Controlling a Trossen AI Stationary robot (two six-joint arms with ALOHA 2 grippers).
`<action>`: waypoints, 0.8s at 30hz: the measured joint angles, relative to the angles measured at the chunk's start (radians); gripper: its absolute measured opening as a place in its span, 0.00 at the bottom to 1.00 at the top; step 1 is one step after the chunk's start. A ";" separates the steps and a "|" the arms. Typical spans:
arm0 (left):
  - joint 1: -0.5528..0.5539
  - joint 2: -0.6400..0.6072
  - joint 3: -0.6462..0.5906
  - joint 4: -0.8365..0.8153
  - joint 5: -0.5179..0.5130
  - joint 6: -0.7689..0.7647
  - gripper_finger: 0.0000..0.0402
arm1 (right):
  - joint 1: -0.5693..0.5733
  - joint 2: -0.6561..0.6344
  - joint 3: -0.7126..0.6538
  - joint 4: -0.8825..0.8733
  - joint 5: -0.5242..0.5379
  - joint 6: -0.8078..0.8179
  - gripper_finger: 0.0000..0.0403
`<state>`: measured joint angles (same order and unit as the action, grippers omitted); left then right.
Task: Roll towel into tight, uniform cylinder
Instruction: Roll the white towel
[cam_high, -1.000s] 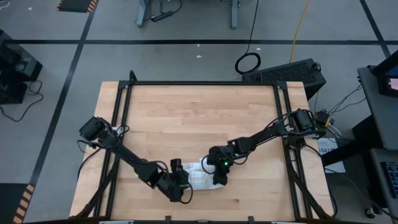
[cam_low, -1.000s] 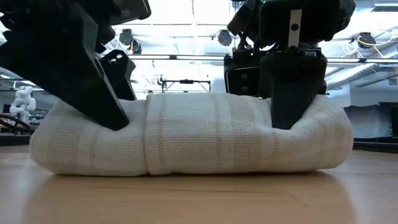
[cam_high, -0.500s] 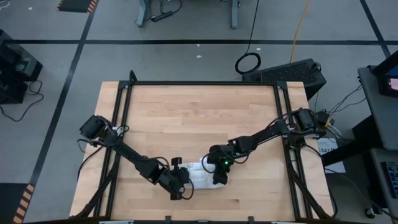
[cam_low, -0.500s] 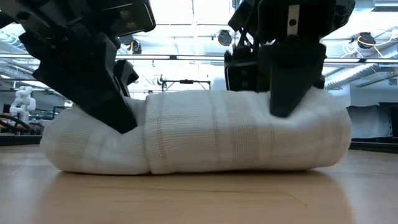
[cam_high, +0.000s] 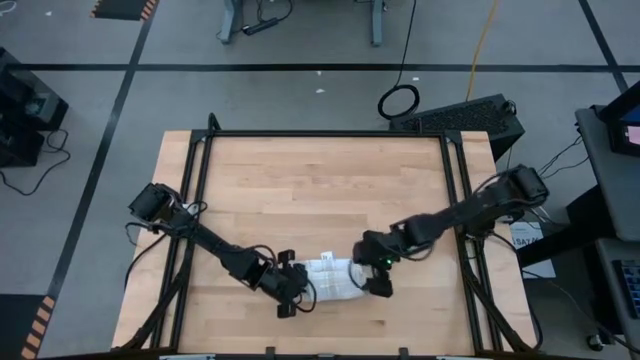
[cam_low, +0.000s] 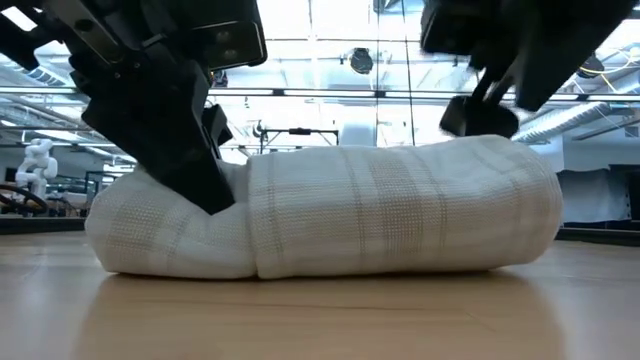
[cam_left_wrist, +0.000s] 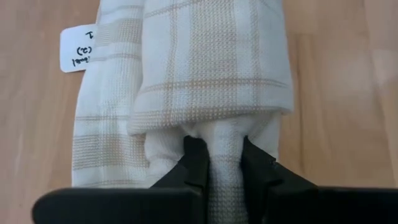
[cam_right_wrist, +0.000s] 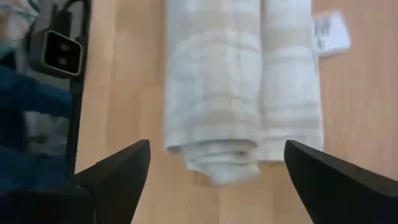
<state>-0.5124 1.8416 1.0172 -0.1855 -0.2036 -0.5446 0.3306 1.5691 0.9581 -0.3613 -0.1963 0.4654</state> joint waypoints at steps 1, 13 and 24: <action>0.003 0.000 0.000 0.002 0.009 0.000 0.12 | 0.028 -0.013 0.000 0.002 0.044 -0.008 0.89; 0.033 0.001 -0.001 0.039 0.077 -0.051 0.12 | 0.310 0.039 0.001 0.168 0.558 -0.087 0.89; 0.041 0.001 -0.001 0.037 0.084 -0.049 0.13 | 0.286 0.132 0.001 0.172 0.612 -0.168 0.89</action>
<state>-0.4709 1.8427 1.0161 -0.1482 -0.1196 -0.5934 0.6164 1.7016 0.9588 -0.1891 0.4158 0.2972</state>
